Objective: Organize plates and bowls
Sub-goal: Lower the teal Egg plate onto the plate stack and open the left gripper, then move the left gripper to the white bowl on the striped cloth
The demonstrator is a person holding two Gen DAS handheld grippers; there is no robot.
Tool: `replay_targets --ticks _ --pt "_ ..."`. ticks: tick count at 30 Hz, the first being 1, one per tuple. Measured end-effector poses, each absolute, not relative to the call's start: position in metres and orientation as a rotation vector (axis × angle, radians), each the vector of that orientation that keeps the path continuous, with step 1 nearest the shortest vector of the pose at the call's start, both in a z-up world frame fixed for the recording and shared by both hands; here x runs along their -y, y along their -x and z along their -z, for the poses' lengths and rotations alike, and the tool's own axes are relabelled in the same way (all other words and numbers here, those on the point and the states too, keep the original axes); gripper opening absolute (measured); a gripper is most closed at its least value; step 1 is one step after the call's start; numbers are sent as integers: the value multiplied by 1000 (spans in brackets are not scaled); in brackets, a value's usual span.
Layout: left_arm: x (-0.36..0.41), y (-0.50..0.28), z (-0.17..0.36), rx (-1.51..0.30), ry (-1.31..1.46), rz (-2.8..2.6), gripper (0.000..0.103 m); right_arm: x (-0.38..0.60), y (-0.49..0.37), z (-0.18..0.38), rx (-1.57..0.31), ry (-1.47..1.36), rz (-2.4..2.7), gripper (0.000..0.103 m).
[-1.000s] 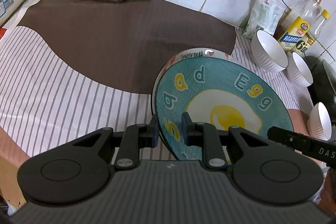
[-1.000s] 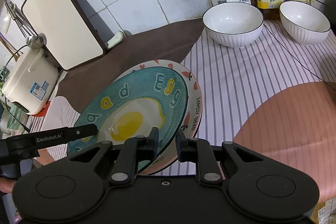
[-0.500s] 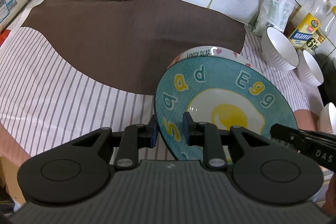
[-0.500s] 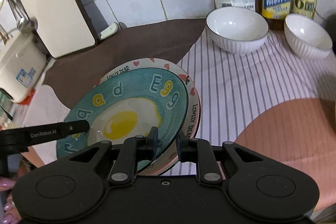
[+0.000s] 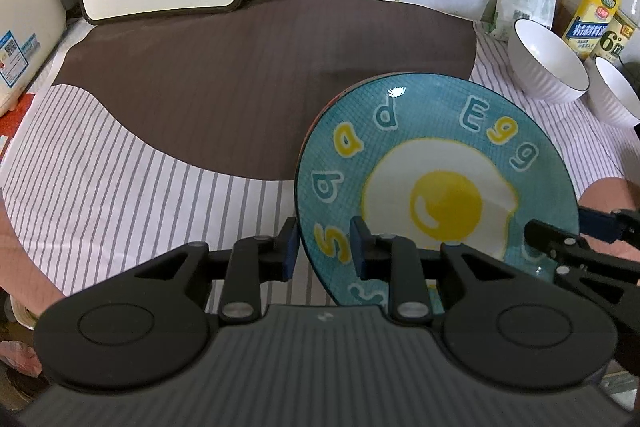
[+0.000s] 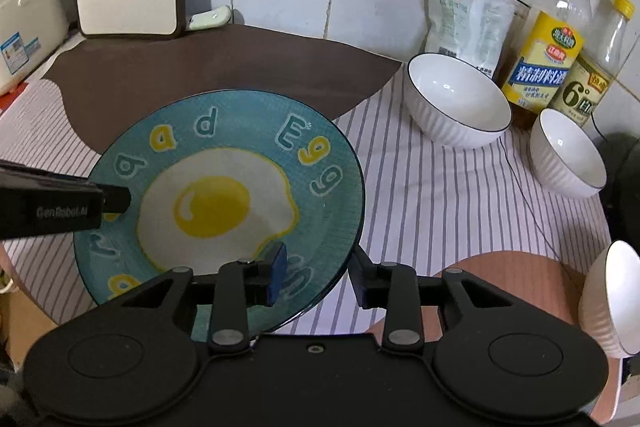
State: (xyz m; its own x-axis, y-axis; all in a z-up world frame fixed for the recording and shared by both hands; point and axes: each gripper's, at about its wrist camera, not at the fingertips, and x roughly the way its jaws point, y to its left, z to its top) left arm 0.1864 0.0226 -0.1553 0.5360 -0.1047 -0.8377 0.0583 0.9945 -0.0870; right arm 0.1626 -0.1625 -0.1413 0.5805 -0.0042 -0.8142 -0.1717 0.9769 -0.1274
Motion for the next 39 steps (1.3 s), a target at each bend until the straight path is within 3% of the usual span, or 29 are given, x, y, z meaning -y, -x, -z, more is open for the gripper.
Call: replay_targets --ticks 9,17,26,34,39 --pt "-39 -194 156 -1063 200 90 24 154 -149 151 -845 339 -129 45" --pt "-31 -173 124 -1043 193 111 25 177 -125 119 -775 169 -200 46" --pt "-11 -134 69 -970 159 199 36 206 -80 75 -635 87 -199 47" --pt "20 -105 36 -926 108 283 42 234 -42 48 -557 50 -162 56" --pt "39 -94 27 -921 94 308 63 254 -23 41 -538 39 -146 61"
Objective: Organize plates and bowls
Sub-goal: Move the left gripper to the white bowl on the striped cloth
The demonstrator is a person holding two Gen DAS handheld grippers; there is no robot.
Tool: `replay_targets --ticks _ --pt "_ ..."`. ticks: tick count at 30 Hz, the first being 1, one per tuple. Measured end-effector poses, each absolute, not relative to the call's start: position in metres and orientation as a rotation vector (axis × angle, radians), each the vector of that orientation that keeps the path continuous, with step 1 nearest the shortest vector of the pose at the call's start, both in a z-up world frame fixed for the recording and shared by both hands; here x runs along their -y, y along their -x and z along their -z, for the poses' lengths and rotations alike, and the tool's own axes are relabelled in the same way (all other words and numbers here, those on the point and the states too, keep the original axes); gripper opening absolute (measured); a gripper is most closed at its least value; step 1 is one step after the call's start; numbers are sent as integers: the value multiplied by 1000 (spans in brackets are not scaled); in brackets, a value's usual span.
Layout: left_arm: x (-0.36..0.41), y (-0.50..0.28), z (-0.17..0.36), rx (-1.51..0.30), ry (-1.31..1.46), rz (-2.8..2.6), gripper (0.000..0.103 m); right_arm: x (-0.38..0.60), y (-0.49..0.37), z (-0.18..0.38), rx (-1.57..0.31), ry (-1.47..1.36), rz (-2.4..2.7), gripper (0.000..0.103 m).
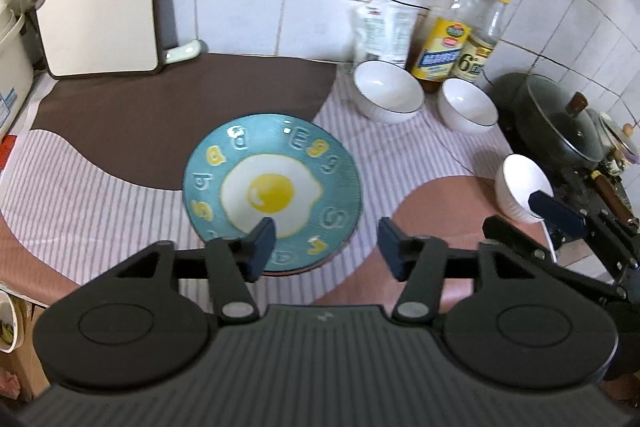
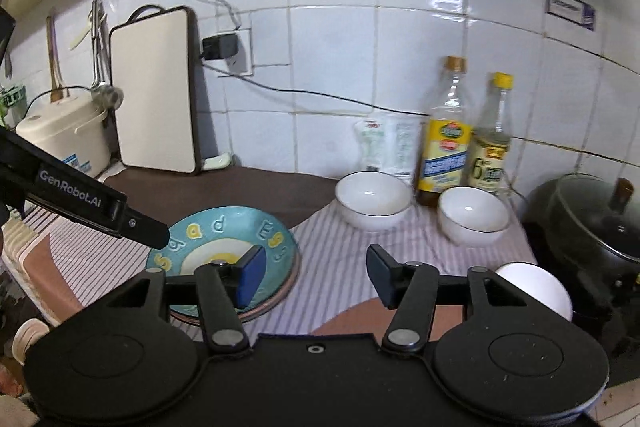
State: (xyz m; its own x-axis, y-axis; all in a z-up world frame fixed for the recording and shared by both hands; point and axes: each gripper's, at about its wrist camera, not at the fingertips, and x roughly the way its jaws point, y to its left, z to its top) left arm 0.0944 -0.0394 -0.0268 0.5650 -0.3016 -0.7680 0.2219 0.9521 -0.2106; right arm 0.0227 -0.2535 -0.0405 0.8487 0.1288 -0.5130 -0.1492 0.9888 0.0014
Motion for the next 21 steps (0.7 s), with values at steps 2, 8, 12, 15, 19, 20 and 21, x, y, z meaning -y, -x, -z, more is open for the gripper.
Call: replay_targets --ticks 2,8,12,15,19,20,21 --pt "47 -91 28 -929 93 321 67 260 -16 40 -531 48 -145 61" --pt "69 -84 38 -953 50 335 68 282 0 44 -516 37 -97 62" --pt "84 -86 48 -971 22 335 72 296 7 49 -524 44 -71 63" --pt "98 -86 57 -991 -22 330 73 306 11 55 -518 48 -57 64" --pt "116 -89 67 -1010 -50 354 73 323 12 68 -527 29 -11 64" --pt "121 -89 68 -1009 -56 364 73 326 11 71 -533 36 5 65" --pt "127 -89 69 -1006 -63 378 73 328 11 74 -536 44 13 65"
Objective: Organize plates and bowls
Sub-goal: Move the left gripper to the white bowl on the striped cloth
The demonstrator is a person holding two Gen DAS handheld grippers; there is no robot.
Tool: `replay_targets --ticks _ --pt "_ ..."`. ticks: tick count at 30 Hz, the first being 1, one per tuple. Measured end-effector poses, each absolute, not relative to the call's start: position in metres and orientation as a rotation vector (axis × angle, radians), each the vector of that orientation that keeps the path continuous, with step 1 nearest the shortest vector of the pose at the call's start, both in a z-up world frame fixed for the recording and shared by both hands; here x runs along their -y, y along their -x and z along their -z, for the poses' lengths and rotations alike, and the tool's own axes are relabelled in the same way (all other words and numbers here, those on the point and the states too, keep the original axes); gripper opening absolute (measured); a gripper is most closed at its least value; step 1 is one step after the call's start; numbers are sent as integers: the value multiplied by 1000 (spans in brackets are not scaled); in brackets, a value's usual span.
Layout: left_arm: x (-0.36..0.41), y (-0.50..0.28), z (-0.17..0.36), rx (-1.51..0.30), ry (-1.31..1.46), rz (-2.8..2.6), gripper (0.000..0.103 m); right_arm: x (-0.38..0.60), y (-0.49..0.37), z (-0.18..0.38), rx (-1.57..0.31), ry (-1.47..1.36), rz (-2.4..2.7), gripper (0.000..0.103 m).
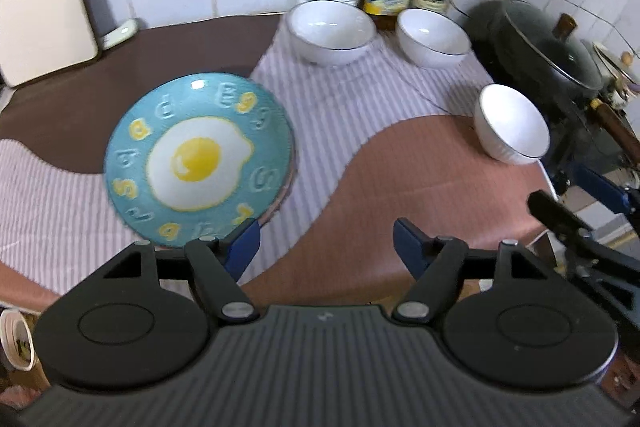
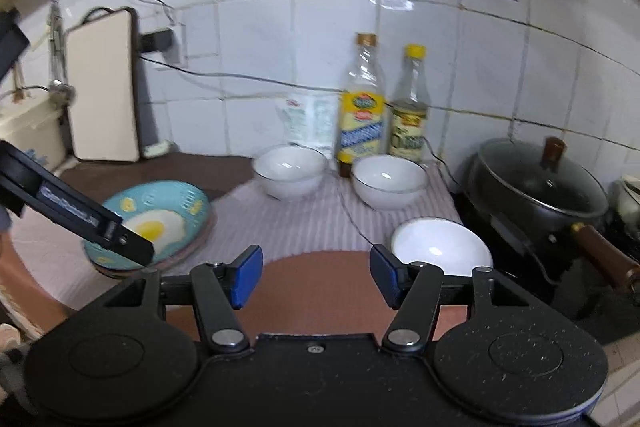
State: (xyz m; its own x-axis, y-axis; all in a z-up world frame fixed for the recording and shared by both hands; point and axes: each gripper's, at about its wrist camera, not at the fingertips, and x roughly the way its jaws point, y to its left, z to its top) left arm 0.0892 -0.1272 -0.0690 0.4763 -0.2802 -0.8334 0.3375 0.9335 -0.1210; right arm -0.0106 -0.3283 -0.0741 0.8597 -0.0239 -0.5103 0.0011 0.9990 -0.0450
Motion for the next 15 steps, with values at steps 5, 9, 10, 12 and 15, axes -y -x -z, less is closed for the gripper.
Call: replay_targets --ticks 5,9,10,12,15 --pt "162 -92 70 -992 -141 431 76 343 10 90 -554 50 46 65" --pt "187 -98 71 -973 -207 456 76 355 7 103 -568 34 93 68" --pt "191 -100 71 -971 -211 466 76 358 5 106 -571 34 100 68" --pt "200 -105 72 -973 -216 499 78 364 1 115 -580 34 102 68" --pt "215 -112 73 -965 -221 525 81 372 -8 129 -599 46 154 68"
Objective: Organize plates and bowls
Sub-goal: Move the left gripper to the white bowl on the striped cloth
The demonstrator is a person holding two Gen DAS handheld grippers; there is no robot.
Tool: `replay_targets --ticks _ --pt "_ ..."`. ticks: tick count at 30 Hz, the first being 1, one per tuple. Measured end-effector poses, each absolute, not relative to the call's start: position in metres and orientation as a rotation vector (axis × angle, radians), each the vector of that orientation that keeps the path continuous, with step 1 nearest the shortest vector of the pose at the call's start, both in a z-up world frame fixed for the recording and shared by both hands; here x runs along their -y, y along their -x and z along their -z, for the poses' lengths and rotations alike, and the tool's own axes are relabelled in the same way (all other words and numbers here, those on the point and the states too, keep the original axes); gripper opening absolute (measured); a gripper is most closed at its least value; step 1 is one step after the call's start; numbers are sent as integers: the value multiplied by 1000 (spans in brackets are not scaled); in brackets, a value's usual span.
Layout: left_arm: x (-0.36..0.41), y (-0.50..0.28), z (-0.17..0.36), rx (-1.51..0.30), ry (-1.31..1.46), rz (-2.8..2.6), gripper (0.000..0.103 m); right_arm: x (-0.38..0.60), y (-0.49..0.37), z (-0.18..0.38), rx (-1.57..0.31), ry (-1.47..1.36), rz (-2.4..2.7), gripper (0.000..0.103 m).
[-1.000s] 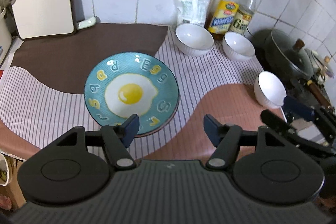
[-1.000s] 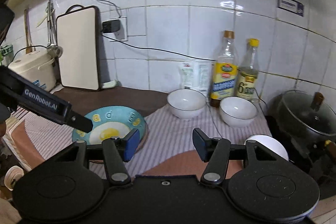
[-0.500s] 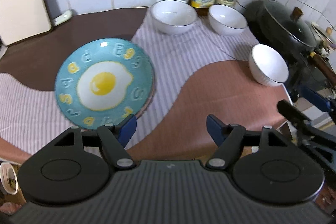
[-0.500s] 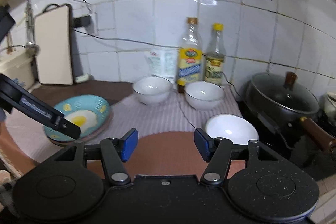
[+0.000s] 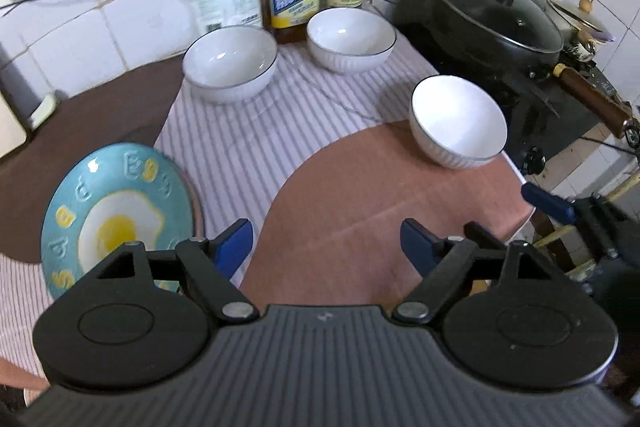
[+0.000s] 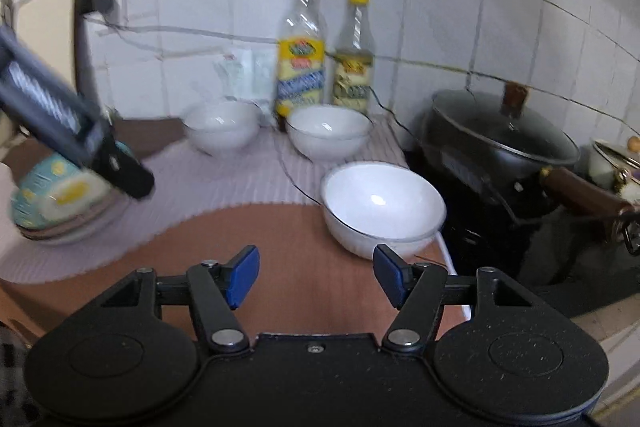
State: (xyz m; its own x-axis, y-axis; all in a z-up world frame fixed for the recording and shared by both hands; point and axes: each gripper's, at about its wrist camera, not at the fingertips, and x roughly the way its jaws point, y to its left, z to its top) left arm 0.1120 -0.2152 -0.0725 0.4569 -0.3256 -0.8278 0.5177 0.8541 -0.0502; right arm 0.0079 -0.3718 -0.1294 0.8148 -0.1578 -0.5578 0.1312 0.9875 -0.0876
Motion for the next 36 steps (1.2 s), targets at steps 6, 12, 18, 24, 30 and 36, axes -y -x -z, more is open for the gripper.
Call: replay_targets --ticks 6,12,18,24,30,36 --pt "242 -126 74 -938 -213 564 86 387 -18 148 -590 30 217 76" --pt "263 -147 80 -895 -114 604 86 407 -37 154 -582 -51 237 93" --pt "289 -169 97 -941 -16 680 85 418 -64 171 -610 -75 275 95" --pt "317 -185 118 -1016 12 685 83 420 -81 184 -607 -39 286 95" --pt "329 -197 135 -1055 12 673 66 416 -87 190 -603 8 297 99" --pt "335 -202 151 -1106 20 693 25 414 -87 195 -587 11 296 100"
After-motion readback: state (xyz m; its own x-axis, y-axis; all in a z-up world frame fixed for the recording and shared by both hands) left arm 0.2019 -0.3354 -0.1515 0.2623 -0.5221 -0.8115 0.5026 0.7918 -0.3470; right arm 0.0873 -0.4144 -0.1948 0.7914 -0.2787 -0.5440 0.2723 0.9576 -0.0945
